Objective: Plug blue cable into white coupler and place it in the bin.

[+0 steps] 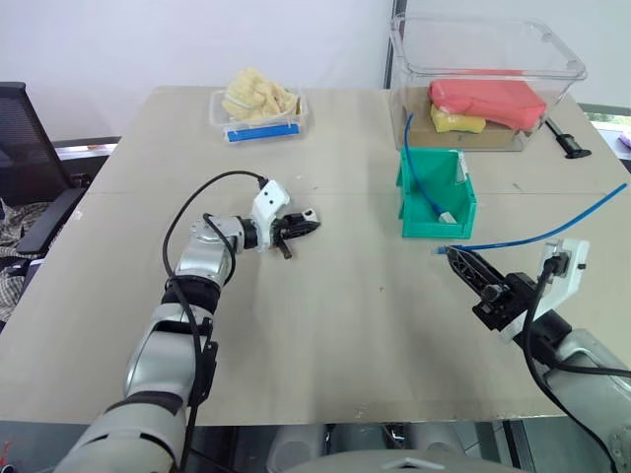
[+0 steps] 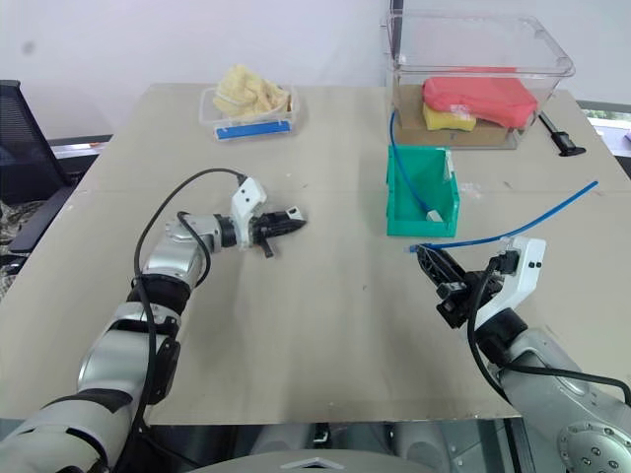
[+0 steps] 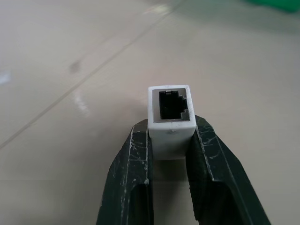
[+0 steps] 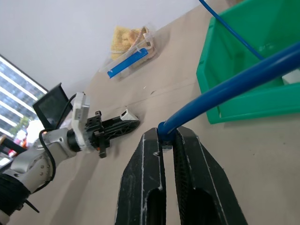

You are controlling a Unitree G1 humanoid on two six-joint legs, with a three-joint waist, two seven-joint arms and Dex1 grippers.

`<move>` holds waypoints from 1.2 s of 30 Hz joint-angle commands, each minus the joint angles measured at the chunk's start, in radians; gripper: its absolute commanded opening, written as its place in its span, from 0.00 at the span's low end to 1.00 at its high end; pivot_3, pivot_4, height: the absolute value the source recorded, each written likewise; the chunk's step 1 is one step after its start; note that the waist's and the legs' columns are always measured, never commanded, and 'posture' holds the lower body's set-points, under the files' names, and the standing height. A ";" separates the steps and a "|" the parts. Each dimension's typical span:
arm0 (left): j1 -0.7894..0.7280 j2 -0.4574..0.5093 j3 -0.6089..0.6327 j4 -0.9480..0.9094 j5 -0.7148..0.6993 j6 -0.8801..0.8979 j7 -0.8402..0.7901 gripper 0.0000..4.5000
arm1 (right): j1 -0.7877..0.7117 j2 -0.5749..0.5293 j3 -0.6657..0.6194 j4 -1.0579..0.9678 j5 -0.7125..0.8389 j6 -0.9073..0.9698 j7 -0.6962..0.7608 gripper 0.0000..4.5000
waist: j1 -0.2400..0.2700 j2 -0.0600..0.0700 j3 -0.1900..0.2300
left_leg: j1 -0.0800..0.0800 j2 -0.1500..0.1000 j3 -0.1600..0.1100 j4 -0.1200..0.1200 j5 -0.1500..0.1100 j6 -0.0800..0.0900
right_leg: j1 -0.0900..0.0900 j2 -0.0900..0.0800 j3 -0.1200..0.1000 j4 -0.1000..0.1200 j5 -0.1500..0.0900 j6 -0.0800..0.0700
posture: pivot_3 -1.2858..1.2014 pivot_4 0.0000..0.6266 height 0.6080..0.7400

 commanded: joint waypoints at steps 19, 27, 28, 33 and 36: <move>0.089 -0.069 -0.295 -0.413 0.073 0.033 -0.177 0.08 | -0.653 -0.336 0.328 0.391 -0.536 0.215 0.719 0.00 | 0.000 0.000 0.000 | 0.000 0.000 -0.001 0.001 0.000 0.000 | 0.000 0.001 0.000 0.000 0.000 0.000 | 0.52 0.24 1.00; 0.082 -0.071 -0.311 -0.390 0.122 0.016 -0.146 0.08 | -0.797 -0.246 0.436 0.513 -0.700 0.226 0.893 0.00 | 0.002 0.000 0.000 | -0.001 0.000 0.000 0.001 0.000 0.000 | -0.001 0.001 0.000 0.000 0.000 0.000 | 0.52 0.24 1.00; 0.083 -0.071 -0.311 -0.390 0.123 0.019 -0.142 0.08 | -0.802 -0.236 0.439 0.518 -0.710 0.230 0.906 0.00 | 0.002 0.000 0.000 | -0.001 0.000 -0.001 0.001 0.000 0.000 | -0.001 0.001 0.000 0.000 0.000 0.000 | 0.52 0.24 1.00; 0.088 -0.069 -0.311 -0.394 0.127 0.018 -0.134 0.08 | -0.825 -0.191 0.469 0.530 -0.759 0.256 0.964 0.00 | 0.001 0.000 0.000 | -0.001 0.000 -0.001 0.001 0.000 0.000 | -0.001 0.001 -0.001 0.000 0.000 0.000 | 0.52 0.24 1.00; 0.090 -0.071 -0.311 -0.400 0.127 0.021 -0.130 0.08 | -0.825 -0.176 0.481 0.536 -0.792 0.264 0.992 0.00 | 0.001 0.000 0.000 | -0.001 0.000 -0.001 0.002 0.000 0.000 | -0.001 0.001 -0.001 0.001 0.000 0.000 | 0.52 0.24 1.00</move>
